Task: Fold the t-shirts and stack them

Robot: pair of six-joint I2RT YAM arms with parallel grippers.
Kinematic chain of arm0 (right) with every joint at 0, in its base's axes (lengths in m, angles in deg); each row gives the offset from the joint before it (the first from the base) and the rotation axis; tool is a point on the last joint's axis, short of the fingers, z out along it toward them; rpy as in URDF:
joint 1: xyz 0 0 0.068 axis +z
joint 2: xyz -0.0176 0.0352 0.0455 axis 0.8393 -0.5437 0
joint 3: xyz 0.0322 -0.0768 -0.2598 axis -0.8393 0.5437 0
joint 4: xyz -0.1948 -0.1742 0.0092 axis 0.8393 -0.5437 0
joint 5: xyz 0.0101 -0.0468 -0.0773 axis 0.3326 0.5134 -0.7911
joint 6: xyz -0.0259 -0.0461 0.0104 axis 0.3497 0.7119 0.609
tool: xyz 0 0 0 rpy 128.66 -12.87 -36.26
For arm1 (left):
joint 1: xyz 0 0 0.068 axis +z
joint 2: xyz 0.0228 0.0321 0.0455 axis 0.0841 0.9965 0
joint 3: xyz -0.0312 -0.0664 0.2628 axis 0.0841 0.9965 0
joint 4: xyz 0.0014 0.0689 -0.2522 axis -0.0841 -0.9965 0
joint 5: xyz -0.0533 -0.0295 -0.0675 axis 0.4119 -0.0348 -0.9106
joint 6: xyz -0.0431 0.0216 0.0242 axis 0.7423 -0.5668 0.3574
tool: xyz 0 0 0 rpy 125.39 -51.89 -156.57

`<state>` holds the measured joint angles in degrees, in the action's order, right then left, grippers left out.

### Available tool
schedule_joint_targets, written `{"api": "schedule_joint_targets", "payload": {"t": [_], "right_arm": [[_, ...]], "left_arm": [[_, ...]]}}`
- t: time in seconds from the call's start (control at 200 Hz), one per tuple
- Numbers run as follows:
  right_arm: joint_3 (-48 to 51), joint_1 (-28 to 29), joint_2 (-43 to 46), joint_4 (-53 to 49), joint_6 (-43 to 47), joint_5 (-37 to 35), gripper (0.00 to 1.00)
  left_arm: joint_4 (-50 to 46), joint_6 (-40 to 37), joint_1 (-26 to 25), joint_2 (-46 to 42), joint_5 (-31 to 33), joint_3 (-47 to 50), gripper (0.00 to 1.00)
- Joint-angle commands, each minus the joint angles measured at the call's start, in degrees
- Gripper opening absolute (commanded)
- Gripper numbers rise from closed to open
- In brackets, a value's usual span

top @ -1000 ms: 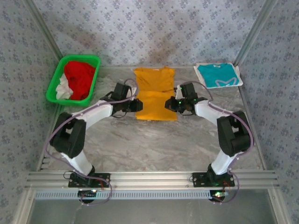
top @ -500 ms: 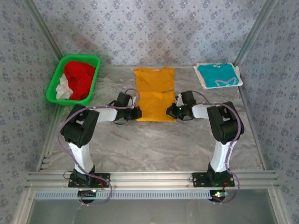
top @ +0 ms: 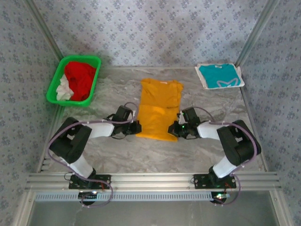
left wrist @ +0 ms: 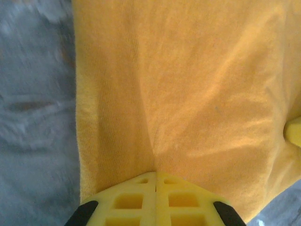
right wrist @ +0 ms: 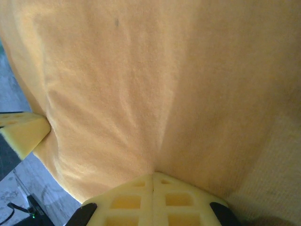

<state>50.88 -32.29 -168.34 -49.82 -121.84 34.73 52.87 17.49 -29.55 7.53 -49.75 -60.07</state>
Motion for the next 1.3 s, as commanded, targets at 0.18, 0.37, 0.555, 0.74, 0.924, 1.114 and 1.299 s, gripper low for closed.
{"api": "schedule_joint_targets", "payload": {"t": [0.18,0.37,0.555,0.74,0.924,1.114,1.299], "right_arm": [[-8.4,-0.8,7.7,-13.8,3.2,-3.0,0.0],[-3.3,-1.1,18.8,-21.7,3.7,-6.7,0.18],[4.7,-3.7,26.1,-22.8,0.6,-3.8,0.44],[6.8,-3.6,23.1,-17.3,-0.5,-0.9,0.5],[5.8,-1.9,18.5,-15.3,-0.9,-0.1,0.5],[7.1,-0.9,18.0,-13.4,-2.3,-0.9,0.5],[7.1,-0.2,17.0,-12.7,-3.1,-1.6,0.5]], "left_arm": [[-18.3,-0.8,0.9,-12.2,7.2,-8.4,0.21],[-23.5,1.8,1.7,-26.3,7.5,-2.9,0.39],[-20.2,6.7,2.7,-34.1,1.5,9.3,0.59],[-14.1,8.5,1.8,-28.8,-2.2,12.6,0.6],[-8.9,8.3,-0.2,-22.7,-2.4,12.2,0.6],[-5.8,7.5,-0.4,-17.6,-3.2,10.0,0.58],[-4.3,6.8,-0.4,-14.4,-2.8,8.5,0.57]]}}
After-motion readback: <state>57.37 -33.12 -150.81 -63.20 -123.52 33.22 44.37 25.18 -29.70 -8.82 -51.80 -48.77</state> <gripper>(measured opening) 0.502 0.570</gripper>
